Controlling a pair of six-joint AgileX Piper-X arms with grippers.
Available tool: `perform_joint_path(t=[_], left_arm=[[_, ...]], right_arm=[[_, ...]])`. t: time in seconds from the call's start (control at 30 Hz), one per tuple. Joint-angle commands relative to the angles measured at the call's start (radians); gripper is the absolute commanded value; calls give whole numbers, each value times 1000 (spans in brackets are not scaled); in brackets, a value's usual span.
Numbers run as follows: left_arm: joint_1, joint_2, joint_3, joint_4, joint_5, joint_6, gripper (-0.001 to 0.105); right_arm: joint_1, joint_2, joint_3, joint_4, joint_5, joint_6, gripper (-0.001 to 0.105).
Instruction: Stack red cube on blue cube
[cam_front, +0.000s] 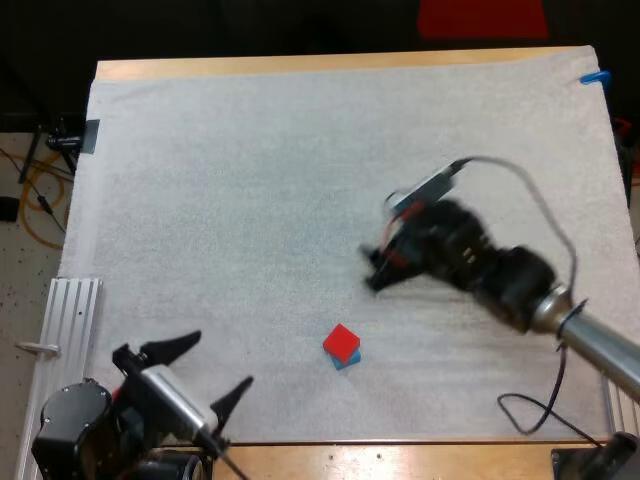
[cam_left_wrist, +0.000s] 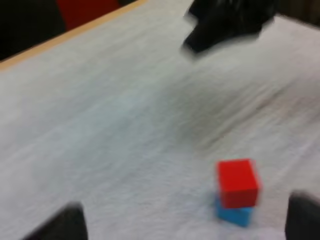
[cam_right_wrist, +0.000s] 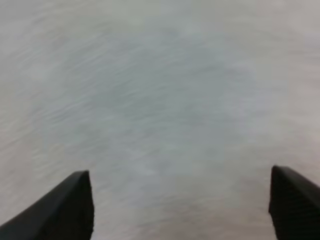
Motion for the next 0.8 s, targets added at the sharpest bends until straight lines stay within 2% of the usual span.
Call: perform_joint_path(t=[0.0,0.03,0.13,0.2,0.3,0.4,0.57,0.77], left_arm=[[-1,27,-6,-61,-71,-42,76],[-1,43,-6,-82,-89,-47,76],[-1,104,-6,-161,-133,-66,76],[-1,165,-6,-234,-188,-84,76],[-1,231,-6,-309,-254,-124,76],[-1,275,-6,-364,-301,-124,76],[-1,286,-6,-409,-370,-128,76],[-1,282,-44,-392,-395,-175,76]], right_arm=[[-79,-23,-6,-12,-32,-6,70],[-99,-25,-6,-12,-37,-6,70],[-254,-50,-6,-8,-88,-6,70],[-359,-81,-6,0,-107,-6,70],[-490,-138,-6,24,-112,-19,70],[-593,-217,-3,84,-112,-55,70],[-709,-360,26,199,-112,-154,70],[-728,-599,112,266,-112,-161,70]])
